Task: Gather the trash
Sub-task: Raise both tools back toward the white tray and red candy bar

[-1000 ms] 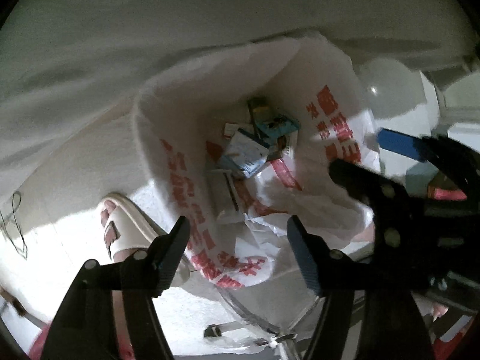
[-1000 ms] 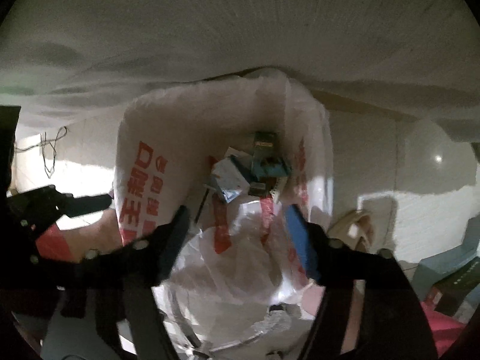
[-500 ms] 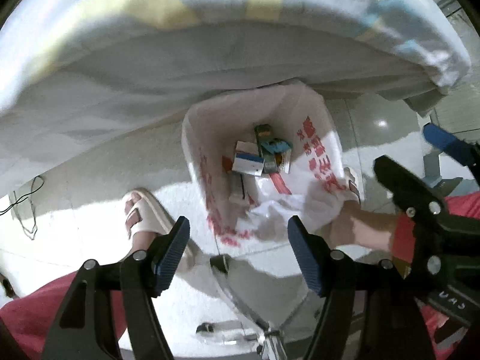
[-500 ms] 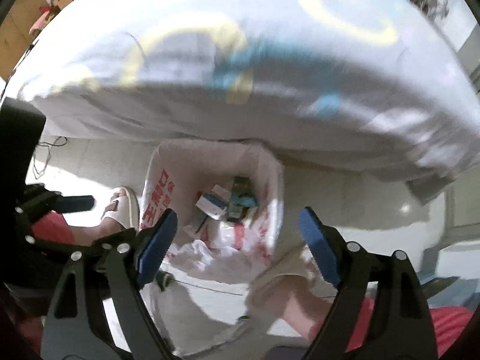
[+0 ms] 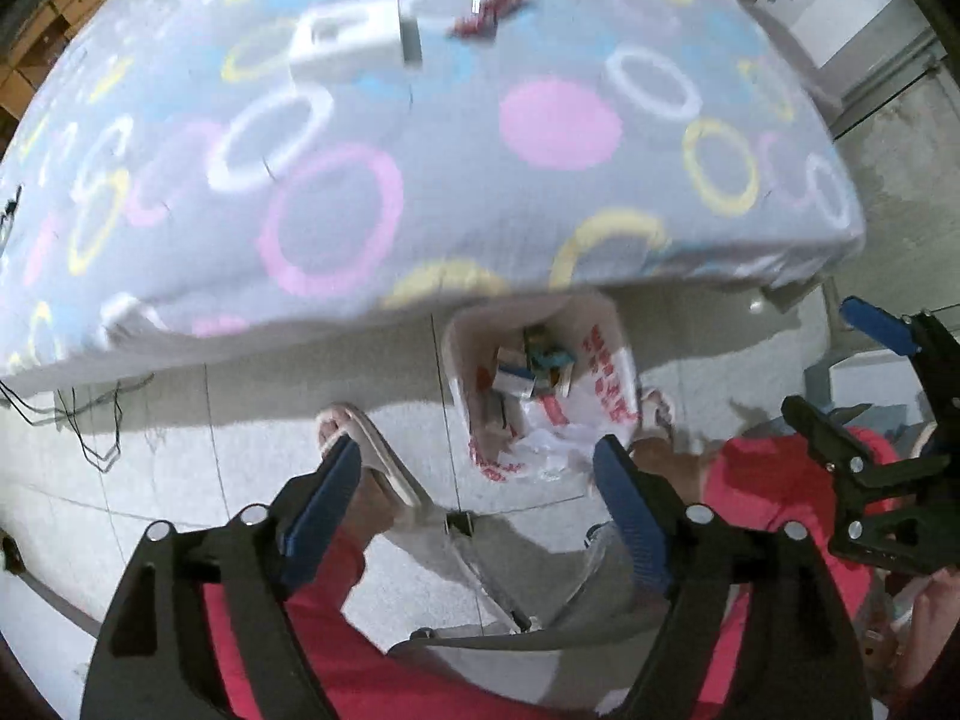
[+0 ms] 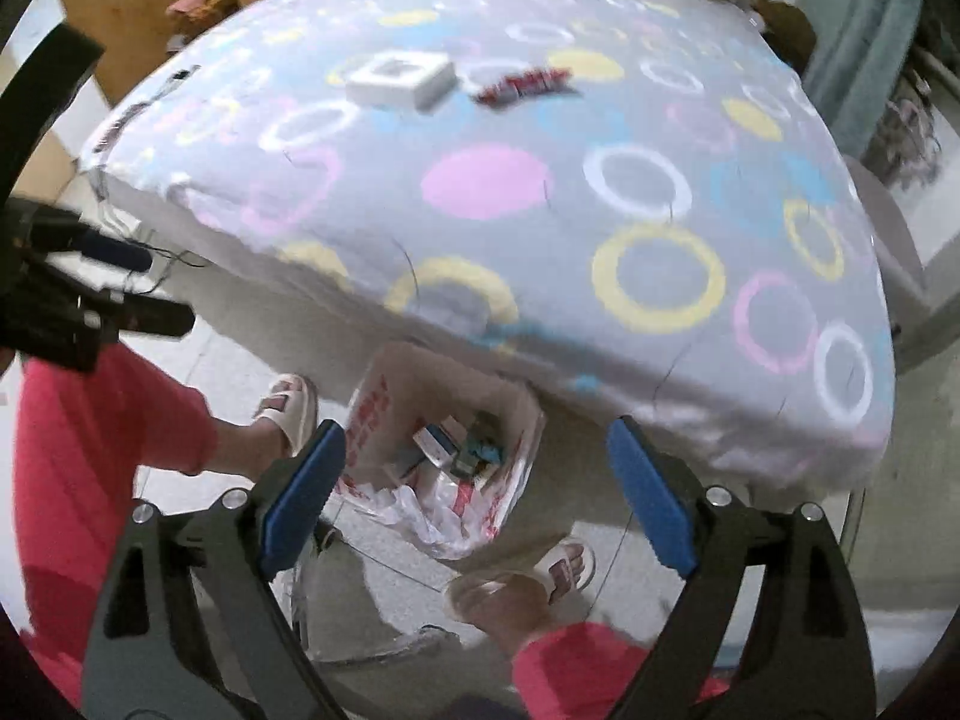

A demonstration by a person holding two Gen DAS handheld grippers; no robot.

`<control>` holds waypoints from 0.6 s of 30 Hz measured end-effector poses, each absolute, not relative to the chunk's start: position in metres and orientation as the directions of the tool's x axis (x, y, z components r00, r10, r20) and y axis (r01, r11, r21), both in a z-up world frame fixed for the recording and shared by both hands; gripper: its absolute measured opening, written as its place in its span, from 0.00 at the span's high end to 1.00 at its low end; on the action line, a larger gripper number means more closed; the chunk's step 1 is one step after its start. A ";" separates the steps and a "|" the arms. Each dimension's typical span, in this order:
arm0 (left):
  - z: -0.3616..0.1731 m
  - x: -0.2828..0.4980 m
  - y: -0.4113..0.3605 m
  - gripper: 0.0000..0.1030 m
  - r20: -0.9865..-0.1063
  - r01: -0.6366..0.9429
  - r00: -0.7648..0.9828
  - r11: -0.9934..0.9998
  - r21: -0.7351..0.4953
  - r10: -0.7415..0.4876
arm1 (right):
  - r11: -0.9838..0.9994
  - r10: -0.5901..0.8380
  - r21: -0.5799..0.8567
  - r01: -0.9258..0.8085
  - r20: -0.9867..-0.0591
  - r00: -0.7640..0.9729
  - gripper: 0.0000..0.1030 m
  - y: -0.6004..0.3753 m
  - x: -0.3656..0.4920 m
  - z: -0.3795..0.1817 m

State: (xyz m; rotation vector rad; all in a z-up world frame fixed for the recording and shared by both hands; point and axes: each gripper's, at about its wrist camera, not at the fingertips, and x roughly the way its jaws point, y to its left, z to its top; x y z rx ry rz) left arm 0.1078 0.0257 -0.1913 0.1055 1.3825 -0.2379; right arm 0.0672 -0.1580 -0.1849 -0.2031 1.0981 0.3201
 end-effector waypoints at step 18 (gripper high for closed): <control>-0.076 0.246 0.045 0.19 -0.974 0.261 0.213 0.965 -0.016 -0.074 | 0.757 0.273 -0.112 -0.644 -0.840 0.468 0.10 -0.161 0.187 -0.044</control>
